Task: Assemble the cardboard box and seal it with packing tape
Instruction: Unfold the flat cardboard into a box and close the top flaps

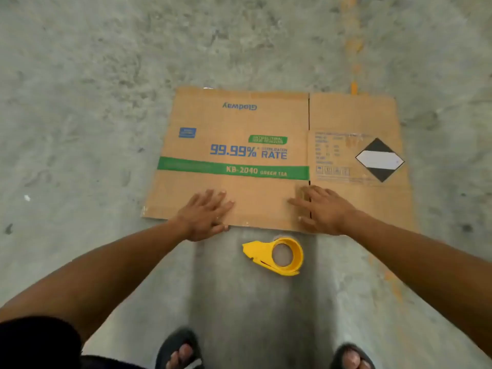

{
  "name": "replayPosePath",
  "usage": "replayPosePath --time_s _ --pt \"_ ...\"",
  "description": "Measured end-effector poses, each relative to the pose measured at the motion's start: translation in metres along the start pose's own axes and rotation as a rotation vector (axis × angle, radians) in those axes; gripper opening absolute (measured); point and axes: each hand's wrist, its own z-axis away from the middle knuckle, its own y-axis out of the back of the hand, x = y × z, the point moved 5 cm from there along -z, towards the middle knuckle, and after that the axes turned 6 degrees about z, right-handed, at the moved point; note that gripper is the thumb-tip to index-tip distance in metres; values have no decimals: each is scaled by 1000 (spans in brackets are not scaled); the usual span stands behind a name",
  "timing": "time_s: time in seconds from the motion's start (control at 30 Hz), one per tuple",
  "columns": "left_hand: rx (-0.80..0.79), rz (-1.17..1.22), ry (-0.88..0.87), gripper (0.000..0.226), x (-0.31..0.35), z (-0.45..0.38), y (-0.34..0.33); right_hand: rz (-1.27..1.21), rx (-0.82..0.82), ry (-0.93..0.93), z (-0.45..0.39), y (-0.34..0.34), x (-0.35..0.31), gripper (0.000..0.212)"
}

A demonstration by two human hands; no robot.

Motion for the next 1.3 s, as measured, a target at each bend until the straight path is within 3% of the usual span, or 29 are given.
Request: replayPosePath --time_s 0.23,0.4,0.5,0.63,0.73,0.83,0.9,0.97,1.03,1.13,1.3 --pt "46 -252 -83 77 -11 -11 -15 269 -71 120 0 -41 -3 98" --pt "57 -313 -65 69 -6 -8 -7 303 -149 106 -2 -37 -5 88" --pt "85 -262 -52 65 -13 -9 2 315 -114 118 0 -27 -3 86" --pt "261 -109 42 61 -36 -2 39 256 -43 84 -5 9 11 79" --pt "505 63 279 58 -57 15 68 189 79 47 -3 48 19 75" --pt "781 337 529 84 -70 32 87 168 219 21 8 86 29 70" --pt "922 716 626 101 -71 43 98 166 311 -34 19 110 33 64" --pt "954 1190 582 109 -66 41 108 170 384 -89 27 131 37 61" --pt "944 1448 450 114 -57 33 121 168 421 -112 35 149 35 60" --pt "936 1605 338 118 -51 27 146 140 462 -105 47 170 28 63" --pt "1052 1722 181 94 -38 30 181 140 593 -49 71 191 15 63"
